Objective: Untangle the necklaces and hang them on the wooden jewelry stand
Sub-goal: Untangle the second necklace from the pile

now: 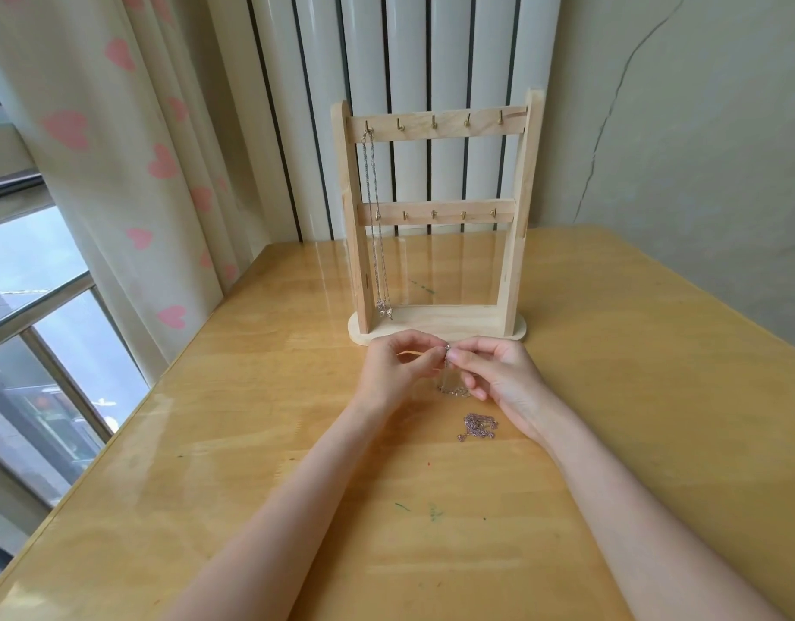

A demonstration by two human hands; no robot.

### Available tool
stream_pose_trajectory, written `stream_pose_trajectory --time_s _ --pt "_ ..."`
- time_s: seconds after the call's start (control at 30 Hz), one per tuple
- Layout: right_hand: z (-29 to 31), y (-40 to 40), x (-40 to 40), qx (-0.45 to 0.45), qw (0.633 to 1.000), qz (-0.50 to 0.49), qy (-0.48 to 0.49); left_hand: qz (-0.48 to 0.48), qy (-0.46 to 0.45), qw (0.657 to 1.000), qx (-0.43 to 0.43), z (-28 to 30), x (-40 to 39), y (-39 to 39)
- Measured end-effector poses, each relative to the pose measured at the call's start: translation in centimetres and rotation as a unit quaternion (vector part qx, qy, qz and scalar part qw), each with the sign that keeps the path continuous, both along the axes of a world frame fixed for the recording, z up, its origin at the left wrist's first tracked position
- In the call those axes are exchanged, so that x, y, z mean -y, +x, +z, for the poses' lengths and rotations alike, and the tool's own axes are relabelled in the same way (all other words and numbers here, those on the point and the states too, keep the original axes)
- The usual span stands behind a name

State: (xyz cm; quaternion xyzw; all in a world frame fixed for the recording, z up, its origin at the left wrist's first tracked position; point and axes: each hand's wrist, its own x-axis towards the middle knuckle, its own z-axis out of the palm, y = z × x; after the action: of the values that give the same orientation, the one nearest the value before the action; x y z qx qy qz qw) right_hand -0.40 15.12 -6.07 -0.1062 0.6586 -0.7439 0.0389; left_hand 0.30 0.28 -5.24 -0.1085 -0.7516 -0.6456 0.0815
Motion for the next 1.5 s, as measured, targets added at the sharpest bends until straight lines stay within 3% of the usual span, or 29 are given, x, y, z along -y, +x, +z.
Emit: stream_pose_trajectory --time_s 0.2,0.37,0.6,0.7,0.83,0.97,1.3,1.5 --pt "-0.1 -0.1 0.3 -0.001 0.999 -0.033 0.025 0.051 -0.035 0.998 -0.018 -0.1 -0.1 -0.2" --pt "-0.2 -0.1 0.1 -0.009 0.999 -0.037 0.037 0.026 -0.026 0.999 0.005 -0.1 0.0 0.0" --pt "-0.2 0.0 0.4 -0.018 0.995 -0.038 0.093 0.094 -0.139 0.985 -0.037 -0.5 0.0 -0.1" --pt "-0.1 0.1 0.6 -0.017 0.996 -0.05 0.075 0.105 -0.143 0.984 -0.024 -0.5 -0.3 -0.2" --pt "0.0 -0.1 0.6 -0.021 0.995 -0.091 0.033 0.088 -0.042 0.995 0.03 -0.6 0.0 -0.7" --pt "0.0 0.0 0.8 -0.025 0.994 -0.088 0.053 0.05 0.008 0.998 0.033 -0.3 -0.1 -0.3" --pt "-0.1 0.1 0.9 -0.035 0.988 -0.048 0.143 0.002 -0.107 0.994 0.025 -0.5 0.1 -0.5" --pt "0.1 0.0 0.9 -0.019 0.992 -0.033 0.122 -0.051 -0.087 0.994 0.047 -0.1 -0.5 0.0"
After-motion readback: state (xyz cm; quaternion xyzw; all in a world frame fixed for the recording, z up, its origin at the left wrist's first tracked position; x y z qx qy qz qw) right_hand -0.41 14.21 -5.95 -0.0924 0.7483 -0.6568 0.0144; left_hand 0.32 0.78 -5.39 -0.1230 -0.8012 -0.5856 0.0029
